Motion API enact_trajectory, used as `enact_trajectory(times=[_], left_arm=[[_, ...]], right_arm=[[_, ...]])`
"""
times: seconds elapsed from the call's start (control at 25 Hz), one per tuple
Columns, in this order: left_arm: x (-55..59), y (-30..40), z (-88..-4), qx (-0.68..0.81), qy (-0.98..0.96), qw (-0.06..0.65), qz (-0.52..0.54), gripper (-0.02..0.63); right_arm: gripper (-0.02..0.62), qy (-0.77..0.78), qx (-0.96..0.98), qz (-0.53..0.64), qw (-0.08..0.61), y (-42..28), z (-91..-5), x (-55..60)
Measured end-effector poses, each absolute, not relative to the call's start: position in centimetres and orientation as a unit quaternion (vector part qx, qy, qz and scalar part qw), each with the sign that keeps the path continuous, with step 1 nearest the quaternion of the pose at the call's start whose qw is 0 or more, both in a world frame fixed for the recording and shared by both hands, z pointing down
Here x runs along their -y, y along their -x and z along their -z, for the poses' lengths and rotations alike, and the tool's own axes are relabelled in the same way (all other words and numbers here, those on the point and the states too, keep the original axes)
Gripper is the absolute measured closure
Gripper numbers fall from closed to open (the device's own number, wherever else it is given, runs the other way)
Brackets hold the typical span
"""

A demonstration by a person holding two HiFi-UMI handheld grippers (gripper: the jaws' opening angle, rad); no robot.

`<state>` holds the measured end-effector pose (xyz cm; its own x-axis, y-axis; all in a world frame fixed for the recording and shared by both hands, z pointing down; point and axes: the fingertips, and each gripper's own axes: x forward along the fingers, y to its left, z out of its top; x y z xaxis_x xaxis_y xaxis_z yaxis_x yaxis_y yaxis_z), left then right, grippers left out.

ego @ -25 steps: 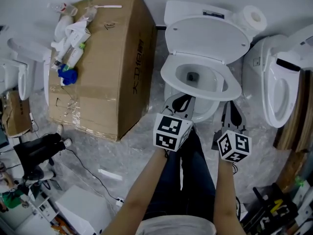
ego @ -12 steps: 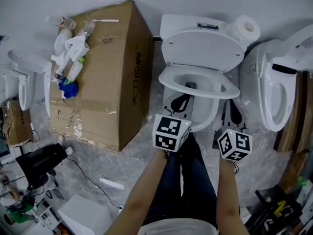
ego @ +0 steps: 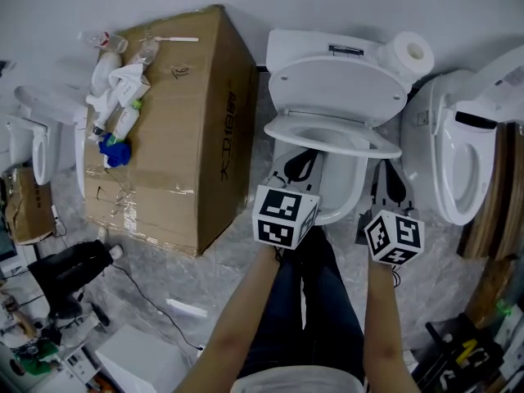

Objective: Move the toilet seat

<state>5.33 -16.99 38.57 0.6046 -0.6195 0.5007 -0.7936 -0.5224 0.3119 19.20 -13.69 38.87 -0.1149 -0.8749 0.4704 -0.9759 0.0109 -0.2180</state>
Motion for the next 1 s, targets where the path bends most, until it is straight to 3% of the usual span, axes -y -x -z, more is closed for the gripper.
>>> enact_trajectory(times=[1.0], left_arm=[[19.3, -5.3, -38.2, 0.450, -0.839, 0.265, -0.153, 0.589]], right_arm=[[0.580, -0.644, 0.714, -0.256, 0.100, -18.5, -38.6, 16.5]])
